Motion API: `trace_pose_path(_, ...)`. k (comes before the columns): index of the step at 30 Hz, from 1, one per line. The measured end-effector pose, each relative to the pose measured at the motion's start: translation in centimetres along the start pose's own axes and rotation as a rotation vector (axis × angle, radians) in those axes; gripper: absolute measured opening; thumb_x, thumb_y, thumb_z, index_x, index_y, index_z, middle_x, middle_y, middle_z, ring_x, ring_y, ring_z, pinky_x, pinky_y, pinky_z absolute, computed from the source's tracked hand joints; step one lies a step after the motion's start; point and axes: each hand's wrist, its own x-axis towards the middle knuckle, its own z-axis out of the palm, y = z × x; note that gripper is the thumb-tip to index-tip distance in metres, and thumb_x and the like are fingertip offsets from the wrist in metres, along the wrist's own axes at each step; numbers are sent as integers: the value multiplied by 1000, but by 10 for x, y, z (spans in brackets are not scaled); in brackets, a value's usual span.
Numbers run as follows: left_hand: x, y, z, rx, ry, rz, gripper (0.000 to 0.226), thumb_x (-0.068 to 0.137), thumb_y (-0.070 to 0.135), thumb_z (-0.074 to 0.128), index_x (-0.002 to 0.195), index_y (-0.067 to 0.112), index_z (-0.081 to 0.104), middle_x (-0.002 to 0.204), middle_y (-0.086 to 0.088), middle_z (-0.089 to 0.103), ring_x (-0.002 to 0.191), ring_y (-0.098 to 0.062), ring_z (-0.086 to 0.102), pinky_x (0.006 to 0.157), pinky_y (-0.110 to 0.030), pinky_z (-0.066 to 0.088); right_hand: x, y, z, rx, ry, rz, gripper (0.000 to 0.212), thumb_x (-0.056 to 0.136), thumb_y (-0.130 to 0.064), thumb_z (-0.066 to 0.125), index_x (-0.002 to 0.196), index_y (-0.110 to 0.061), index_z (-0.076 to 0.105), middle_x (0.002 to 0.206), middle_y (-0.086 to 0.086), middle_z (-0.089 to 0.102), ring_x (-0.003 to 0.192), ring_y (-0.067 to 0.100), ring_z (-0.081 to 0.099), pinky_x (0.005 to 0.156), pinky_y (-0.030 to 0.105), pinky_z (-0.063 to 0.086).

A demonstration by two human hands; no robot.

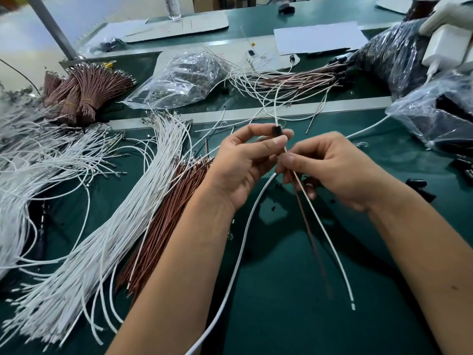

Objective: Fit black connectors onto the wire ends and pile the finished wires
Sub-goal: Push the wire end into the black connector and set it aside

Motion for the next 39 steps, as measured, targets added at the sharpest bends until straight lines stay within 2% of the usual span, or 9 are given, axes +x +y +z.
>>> trace_pose_path(4,1,1,-2,-64,48,-5,27,66,3,74,90,10,67,90,-8,77,66,-11,67,65,-20,56,-2,1,-3,-73,-115,55,27,88,-32,70,81,-8,80,71,17,71,55,19,63,42,24,47)
trace_pose_path(9,3,11,-12,-25,183,41,27,70,5,76,93,15,67,90,-3,78,63,-10,66,56,-17,51,-9,1,-9,-211,-456,230,26,92,-31,75,85,-7,79,74,11,73,58,17,66,44,21,49)
trace_pose_path(11,1,10,-13,110,168,33,23,76,2,76,89,16,65,92,-5,78,60,-10,65,55,-18,48,-7,0,-6,-202,-372,199,26,91,-34,76,88,-9,79,75,11,73,60,15,66,44,21,49)
trace_pose_path(15,-1,4,-7,263,66,17,21,81,-2,75,86,16,66,95,-4,78,64,-9,66,60,-17,48,1,3,0,-54,28,78,29,83,-37,75,84,-9,78,71,7,70,59,10,64,41,21,47)
trace_pose_path(19,0,3,-7,239,74,17,21,82,-3,74,87,16,69,95,-5,78,66,-8,66,63,-17,51,-1,4,-3,-138,-58,109,17,94,-15,72,80,-7,77,60,6,67,46,8,58,38,19,42)
trace_pose_path(22,1,5,-10,194,112,9,21,82,-4,74,89,16,70,95,-6,78,67,-9,66,68,-21,50,-4,2,-1,-239,-192,159,18,95,-15,71,80,-8,77,63,7,68,46,8,59,39,20,43)
trace_pose_path(28,0,2,-7,271,32,40,24,79,-8,74,83,16,70,94,-4,77,71,-11,69,70,-21,53,1,6,1,-137,22,119,19,94,-25,74,88,-7,78,61,9,66,41,10,52,37,19,40)
trace_pose_path(34,0,0,-8,282,16,60,24,75,-11,75,88,9,69,90,-8,76,77,-15,72,75,-24,58,3,9,-1,-151,10,152,18,90,-28,77,88,-10,80,62,11,67,46,20,52,39,24,42)
trace_pose_path(39,0,0,-7,234,4,58,20,70,-4,77,86,6,69,87,-11,74,71,-15,71,73,-23,59,3,8,-2,-155,6,136,24,85,-31,80,78,-8,78,60,11,66,41,15,50,38,20,39)
